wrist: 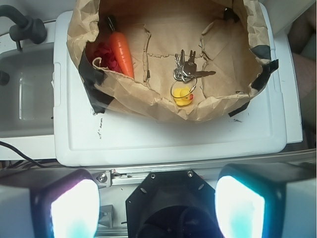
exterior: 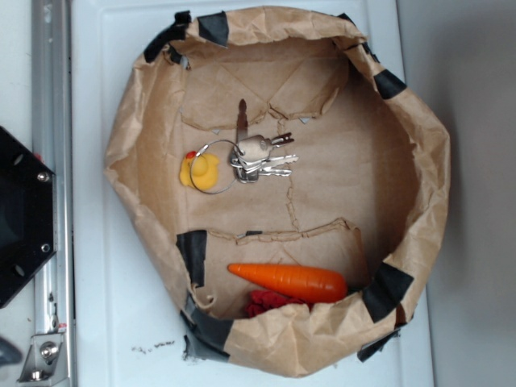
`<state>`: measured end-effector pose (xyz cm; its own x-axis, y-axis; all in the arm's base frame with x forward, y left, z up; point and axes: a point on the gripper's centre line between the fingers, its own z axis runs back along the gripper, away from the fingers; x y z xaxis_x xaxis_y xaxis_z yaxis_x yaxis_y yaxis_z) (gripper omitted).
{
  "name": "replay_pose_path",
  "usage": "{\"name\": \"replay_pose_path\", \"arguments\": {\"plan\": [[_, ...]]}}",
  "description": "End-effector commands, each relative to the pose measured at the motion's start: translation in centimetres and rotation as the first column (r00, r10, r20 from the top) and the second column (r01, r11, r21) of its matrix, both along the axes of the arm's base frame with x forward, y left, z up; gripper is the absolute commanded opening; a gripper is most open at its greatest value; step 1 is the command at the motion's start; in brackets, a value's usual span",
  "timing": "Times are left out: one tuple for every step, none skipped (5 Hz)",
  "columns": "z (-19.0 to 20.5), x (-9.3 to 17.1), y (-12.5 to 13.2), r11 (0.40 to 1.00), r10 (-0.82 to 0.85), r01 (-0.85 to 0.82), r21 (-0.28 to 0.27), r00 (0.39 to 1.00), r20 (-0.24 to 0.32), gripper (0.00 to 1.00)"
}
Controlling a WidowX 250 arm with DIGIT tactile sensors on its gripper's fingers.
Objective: Grab the silver keys.
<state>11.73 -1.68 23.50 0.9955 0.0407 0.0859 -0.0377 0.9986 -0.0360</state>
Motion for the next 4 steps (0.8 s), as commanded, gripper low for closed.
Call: {"name": "replay_pose_path", "arguments": {"plan": [[-3.6, 7.9, 1.3, 0.989, 0.149, -0.15, -0.007, 0.987, -0.066, 1.0], [-6.6, 10.8, 2.7, 0.984, 0.165, -0.169, -0.049, 0.984, -0.073, 1.0], [-8.9, 12.1, 3.5, 0.979, 0.166, -0.171, -0.115, 0.985, -0.054, 1.0], [-11.6, 12.8, 3.4, 0.979, 0.162, -0.158, -0.129, 0.987, 0.016, 1.0]]}}
